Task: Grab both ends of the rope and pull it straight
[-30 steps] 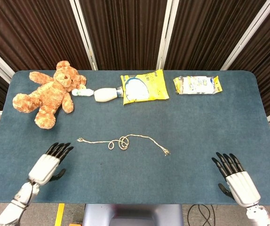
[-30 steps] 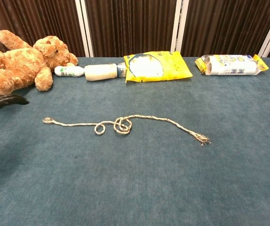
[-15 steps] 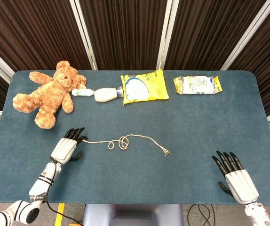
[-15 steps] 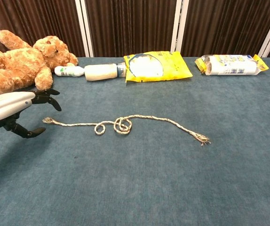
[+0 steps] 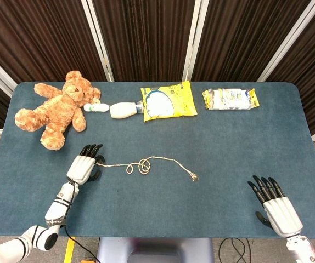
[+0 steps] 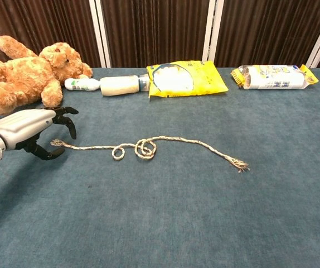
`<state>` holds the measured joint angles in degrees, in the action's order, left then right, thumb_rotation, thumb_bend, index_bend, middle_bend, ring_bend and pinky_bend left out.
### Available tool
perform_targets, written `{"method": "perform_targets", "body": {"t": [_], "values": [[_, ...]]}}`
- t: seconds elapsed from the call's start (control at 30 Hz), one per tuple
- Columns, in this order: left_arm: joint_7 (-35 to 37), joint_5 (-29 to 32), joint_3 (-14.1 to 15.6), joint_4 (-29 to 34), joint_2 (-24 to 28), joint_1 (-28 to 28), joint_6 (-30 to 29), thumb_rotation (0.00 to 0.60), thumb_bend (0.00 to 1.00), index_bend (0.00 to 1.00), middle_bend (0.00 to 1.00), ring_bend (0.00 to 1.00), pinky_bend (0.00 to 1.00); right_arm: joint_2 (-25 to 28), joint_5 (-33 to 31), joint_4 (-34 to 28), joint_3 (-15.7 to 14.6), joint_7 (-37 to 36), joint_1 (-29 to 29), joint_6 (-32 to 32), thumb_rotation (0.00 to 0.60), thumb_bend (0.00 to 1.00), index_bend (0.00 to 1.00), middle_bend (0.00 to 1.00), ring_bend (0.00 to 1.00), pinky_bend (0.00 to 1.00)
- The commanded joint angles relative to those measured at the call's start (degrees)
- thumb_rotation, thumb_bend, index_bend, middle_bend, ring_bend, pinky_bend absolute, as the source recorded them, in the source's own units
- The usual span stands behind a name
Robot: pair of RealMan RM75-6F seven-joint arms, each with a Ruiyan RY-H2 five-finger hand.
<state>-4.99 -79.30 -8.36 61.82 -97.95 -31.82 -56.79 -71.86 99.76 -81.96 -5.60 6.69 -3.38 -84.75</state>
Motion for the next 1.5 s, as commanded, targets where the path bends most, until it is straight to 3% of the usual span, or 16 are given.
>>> {"method": "perform_targets", "body": {"t": [0.03, 0.3, 0.83, 1.27, 1.5], "values": [[0.1, 0.6, 0.0, -2.0, -1.2, -0.7, 0.4, 0.6, 0.41, 0.41, 0.05, 0.0, 0.08, 0.0, -0.1, 0.0, 0.0, 0.0, 0.0, 0.1, 0.6, 0.34, 0.0, 0.0, 0.0, 0.0], [0.8, 0.9, 0.2, -6.3, -3.4, -1.5, 0.1, 0.6, 0.41, 0.49, 0.08, 0.0, 0.08, 0.2, -0.3, -0.1, 0.1, -0.2, -0.1, 0.0, 0.6, 0.34, 0.0, 0.0, 0.0, 0.0], [2.4, 2.1, 0.3, -11.8, -5.3, -2.8, 1.5, 0.6, 0.41, 0.54, 0.09, 0.0, 0.09, 0.0, -0.6, 0.0, 0.0, 0.4, -0.2, 0.4, 0.6, 0.34, 0.0, 0.0, 0.0, 0.0], [3.3, 1.8, 0.9, -13.1, -5.6, -3.1, 1.4, 0.6, 0.42, 0.61, 0.1, 0.0, 0.09, -0.2, -0.8, 0.1, 0.1, 0.6, -0.2, 0.5, 0.6, 0.34, 0.0, 0.0, 0.0, 0.0], [3.6, 0.1, 1.9, -10.0, -3.4, -2.5, -1.1, 0.6, 0.43, 0.61, 0.1, 0.0, 0.09, -0.9, -0.6, 0.7, 0.1, 1.0, -0.5, 0.8, 0.6, 0.34, 0.0, 0.0, 0.0, 0.0]]}}
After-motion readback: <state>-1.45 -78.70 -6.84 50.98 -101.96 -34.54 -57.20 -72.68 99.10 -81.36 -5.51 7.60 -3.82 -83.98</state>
